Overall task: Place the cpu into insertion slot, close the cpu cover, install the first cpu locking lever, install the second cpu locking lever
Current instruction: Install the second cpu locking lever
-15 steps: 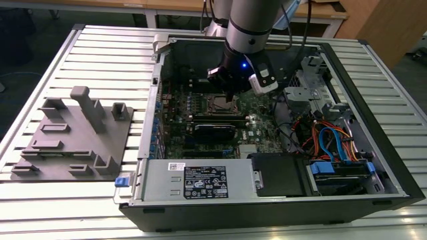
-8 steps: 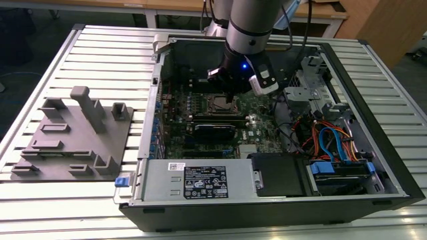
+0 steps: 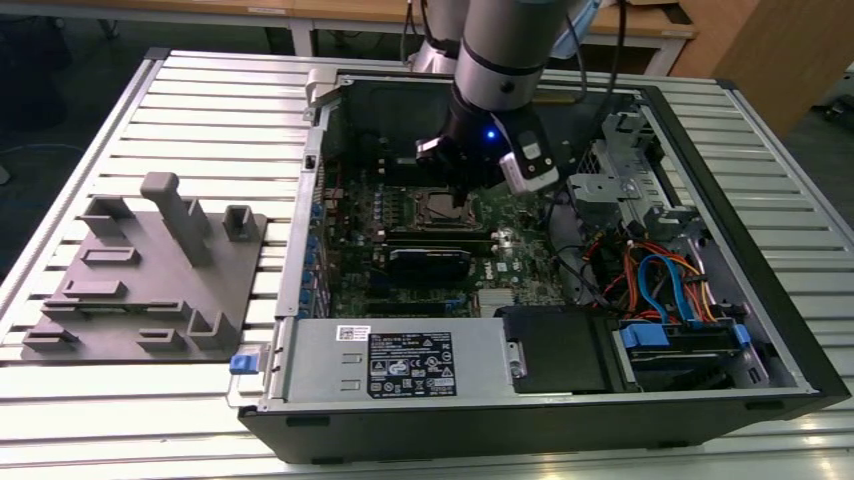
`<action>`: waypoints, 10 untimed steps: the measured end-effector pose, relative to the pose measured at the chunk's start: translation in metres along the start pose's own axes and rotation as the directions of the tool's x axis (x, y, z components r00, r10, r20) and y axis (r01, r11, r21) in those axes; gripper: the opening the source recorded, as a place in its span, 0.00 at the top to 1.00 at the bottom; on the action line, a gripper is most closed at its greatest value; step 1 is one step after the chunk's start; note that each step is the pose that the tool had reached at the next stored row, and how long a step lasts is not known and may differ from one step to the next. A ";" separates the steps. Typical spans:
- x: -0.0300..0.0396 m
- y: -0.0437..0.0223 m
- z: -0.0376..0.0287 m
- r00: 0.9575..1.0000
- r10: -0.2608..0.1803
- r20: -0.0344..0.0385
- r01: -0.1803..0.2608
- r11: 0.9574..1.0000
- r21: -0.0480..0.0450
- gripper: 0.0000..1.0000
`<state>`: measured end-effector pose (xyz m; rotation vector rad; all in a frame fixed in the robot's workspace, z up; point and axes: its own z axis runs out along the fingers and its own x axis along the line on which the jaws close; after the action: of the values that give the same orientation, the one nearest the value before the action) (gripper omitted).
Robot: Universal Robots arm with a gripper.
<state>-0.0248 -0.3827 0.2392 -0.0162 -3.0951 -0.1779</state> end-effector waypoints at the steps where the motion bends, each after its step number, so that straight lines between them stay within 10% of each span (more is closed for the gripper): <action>1: 0.0000 -0.0020 -0.0002 1.000 0.000 -0.001 0.000 1.000 -0.001 0.90; 10: 0.0108 -0.0116 0.0035 1.000 0.000 -0.001 0.000 1.000 -0.003 0.90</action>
<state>-0.0359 -0.3938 0.2349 -0.0162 -3.0935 -0.1826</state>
